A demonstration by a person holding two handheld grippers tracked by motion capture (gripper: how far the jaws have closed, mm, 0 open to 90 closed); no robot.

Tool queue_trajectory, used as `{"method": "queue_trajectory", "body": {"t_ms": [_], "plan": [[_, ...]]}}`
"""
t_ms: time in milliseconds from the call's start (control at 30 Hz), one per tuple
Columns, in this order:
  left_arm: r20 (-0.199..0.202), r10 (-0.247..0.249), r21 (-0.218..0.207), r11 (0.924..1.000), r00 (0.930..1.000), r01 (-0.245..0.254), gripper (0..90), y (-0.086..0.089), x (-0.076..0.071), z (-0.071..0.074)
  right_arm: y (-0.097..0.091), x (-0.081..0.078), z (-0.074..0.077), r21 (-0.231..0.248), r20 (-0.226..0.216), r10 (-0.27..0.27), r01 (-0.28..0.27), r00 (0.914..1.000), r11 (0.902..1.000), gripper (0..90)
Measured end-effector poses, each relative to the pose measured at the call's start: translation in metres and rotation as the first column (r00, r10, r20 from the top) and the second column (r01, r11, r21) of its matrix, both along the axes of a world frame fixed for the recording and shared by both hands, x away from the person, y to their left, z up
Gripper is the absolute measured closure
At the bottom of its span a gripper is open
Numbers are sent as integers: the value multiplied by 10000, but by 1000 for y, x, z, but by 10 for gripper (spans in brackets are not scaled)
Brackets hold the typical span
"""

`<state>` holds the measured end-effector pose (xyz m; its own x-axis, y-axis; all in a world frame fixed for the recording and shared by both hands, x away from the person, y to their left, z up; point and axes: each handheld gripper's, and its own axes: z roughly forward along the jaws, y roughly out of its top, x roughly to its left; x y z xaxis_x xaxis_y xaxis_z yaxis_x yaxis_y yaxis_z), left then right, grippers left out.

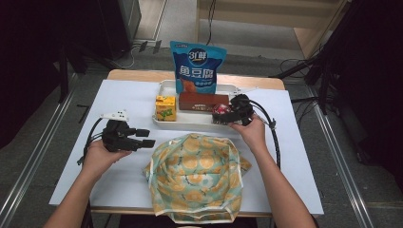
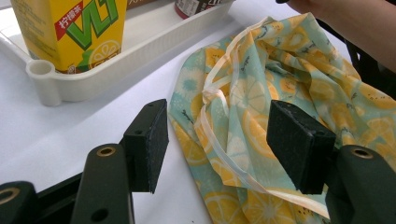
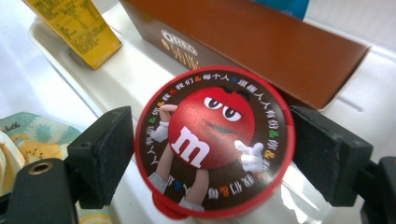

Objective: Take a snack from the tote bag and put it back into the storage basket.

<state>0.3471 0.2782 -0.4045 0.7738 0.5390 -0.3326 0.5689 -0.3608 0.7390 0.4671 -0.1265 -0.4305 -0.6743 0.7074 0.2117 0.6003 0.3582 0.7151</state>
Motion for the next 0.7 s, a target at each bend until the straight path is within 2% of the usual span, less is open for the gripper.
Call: {"method": "queue_trajectory", "body": {"t_ms": [100, 200, 300, 433, 600, 700], "plan": [[11, -16, 72, 10000, 10000, 15, 390, 0, -1, 1, -3, -6, 5, -113, 267, -102, 105, 9996, 9999, 178], [-12, 39, 62, 10000, 10000, -39, 390, 3, 0, 1, -6, -11, 14, -39, 374, -108, 110, 9992, 9999, 178], [-65, 61, 67, 10000, 10000, -61, 390, 3, 0, 0, -10, -19, 22, 69, 669, -119, 115, 9977, 9999, 189], [-61, 21, 86, 10000, 10000, -21, 389, 3, 1, 0, -16, -27, 31, 386, 616, -24, 0, 9981, 9993, 184], [-71, 27, 77, 10000, 10000, -26, 389, 4, 1, 0, -22, -38, 34, 216, 579, 157, -170, 9982, 9996, 183], [-77, 25, 40, 10000, 10000, -24, 388, 4, 2, 1, -26, -46, 34, 340, 523, 275, -293, 9983, 9990, 183]]}}
